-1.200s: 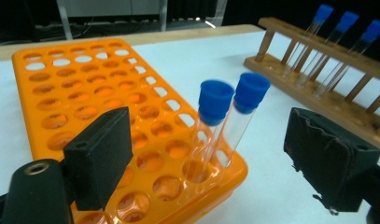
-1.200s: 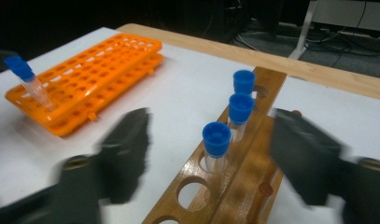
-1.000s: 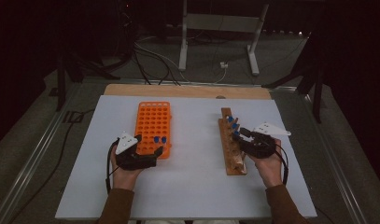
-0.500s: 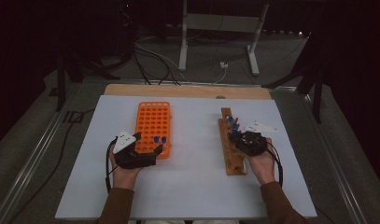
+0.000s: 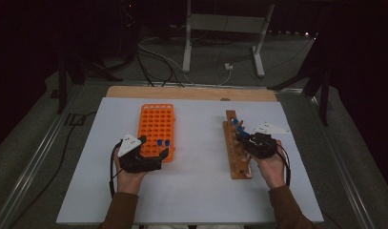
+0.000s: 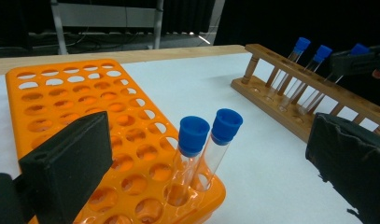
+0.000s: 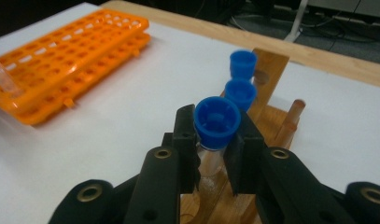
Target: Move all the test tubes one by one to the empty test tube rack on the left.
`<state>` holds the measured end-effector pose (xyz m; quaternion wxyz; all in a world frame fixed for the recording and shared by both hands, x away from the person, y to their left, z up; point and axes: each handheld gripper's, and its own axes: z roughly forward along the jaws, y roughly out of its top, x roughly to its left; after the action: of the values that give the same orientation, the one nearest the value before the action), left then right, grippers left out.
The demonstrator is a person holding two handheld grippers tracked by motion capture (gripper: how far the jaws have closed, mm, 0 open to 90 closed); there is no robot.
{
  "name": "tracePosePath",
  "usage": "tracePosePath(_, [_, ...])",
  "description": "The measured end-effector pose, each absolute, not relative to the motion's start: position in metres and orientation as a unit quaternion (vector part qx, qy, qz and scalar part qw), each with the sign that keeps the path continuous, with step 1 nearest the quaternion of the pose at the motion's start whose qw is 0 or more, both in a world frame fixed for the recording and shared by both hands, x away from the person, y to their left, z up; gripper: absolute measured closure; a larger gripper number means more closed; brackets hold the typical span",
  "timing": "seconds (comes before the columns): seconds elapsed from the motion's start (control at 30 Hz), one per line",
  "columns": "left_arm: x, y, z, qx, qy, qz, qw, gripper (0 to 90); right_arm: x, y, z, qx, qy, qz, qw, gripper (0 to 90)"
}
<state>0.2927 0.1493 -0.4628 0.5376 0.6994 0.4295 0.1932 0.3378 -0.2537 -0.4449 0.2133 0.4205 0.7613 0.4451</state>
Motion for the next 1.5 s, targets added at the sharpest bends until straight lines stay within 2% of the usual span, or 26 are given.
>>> tracePosePath(0.5, [0.291,0.143,-0.455,0.704,0.415,0.196,0.542,1.5,0.326,-0.262,-0.422,0.421,0.741,0.473,0.223,76.4])
tracePosePath(0.8, [0.288,0.136,-0.448,0.706,0.401,0.197,0.549,1.6,0.316,-0.257,-0.407,0.403,0.738,0.483,0.245,76.5])
tracePosePath(1.03, [0.284,0.127,-0.442,0.709,0.387,0.195,0.556,1.6,0.311,-0.25,-0.399,0.387,0.74,0.5,0.228,76.5])
tracePosePath(1.5, [0.28,0.112,-0.436,0.717,0.368,0.185,0.562,2.0,0.308,-0.226,-0.407,0.367,0.766,0.492,0.191,76.4])
